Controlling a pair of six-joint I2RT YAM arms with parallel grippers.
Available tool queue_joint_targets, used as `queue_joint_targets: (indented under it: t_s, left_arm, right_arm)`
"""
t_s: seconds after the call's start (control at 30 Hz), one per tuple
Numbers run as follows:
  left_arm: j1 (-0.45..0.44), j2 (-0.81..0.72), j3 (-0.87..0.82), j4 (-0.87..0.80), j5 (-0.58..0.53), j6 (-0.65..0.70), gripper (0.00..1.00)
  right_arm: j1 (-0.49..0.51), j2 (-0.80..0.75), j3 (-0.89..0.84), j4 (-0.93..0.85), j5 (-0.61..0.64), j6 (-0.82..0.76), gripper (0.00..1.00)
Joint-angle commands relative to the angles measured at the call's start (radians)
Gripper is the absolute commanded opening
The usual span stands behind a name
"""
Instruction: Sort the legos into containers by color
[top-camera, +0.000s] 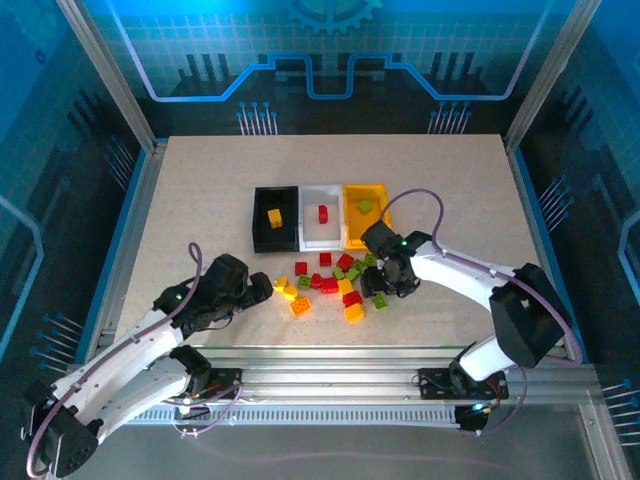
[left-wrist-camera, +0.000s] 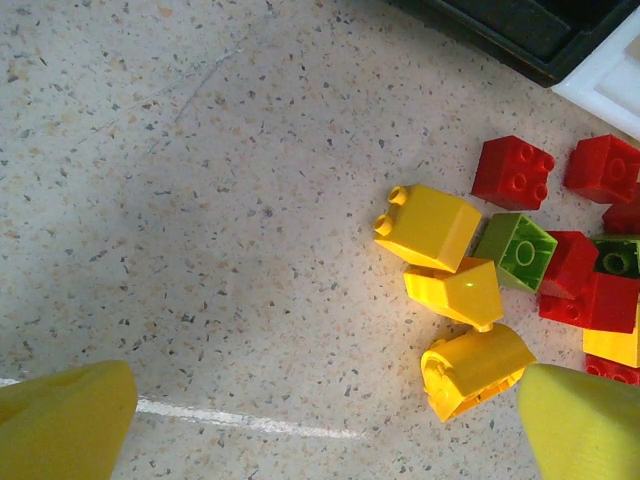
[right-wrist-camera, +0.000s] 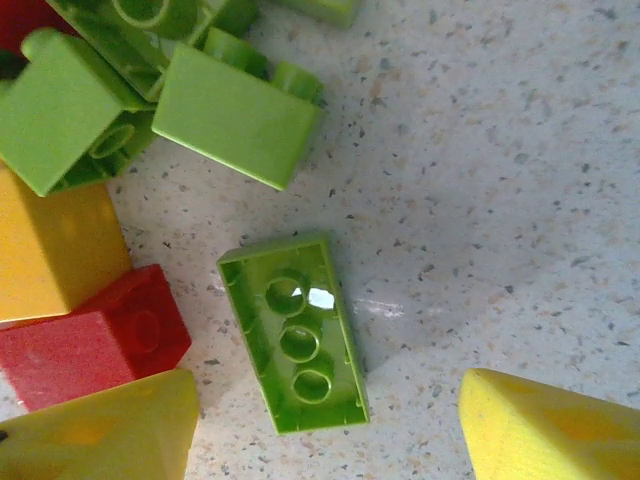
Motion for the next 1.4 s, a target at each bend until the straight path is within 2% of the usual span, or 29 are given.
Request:
queue_joint_targets:
  t_s: [0.0, 0.33, 0.5, 0.73, 0.97, 1.13, 1.23, 1.37]
  left_arm:
    - [0.004, 0.009, -0.007, 0.013, 0.015, -0.013, 0.99]
    - [0.005, 0.022, -0.004, 0.016, 0.012, -0.011, 0.99]
    - [0.004, 0.040, 0.005, 0.021, 0.018, -0.008, 0.99]
    - [0.005, 0.049, 0.015, 0.021, 0.021, 0.002, 0.99]
    - [0.004, 0.062, 0.035, 0.015, 0.024, 0.019, 0.99]
    - [0.005, 0.065, 0.039, 0.021, 0.029, 0.027, 0.99]
    - [0.004, 0.071, 0.040, 0.028, 0.033, 0.031, 0.99]
    - [0.005, 0.076, 0.047, 0.028, 0.043, 0.035, 0.99]
  right_arm:
    - [0.013, 0.047, 0.019, 0.042, 0.016, -0.021, 0.69]
    - [0.042, 0.170, 0.048, 0.020, 0.082, -0.045, 0.64]
    - [0.052, 0.203, 0.045, 0.010, 0.097, -0.032, 0.48]
    - [0.023, 0.169, 0.007, 0.014, 0.082, -0.016, 0.38]
    - [-0.029, -0.018, -0.026, 0.021, 0.075, -0.037, 0.31]
    - [-0.053, -0.129, 0.114, -0.035, 0.080, -0.089, 0.33]
    - [-0.087, -0.077, 0.241, -0.038, 0.085, -0.103, 0.34]
    - [-0.128, 0.074, 0.402, -0.007, 0.128, -0.109, 0.34]
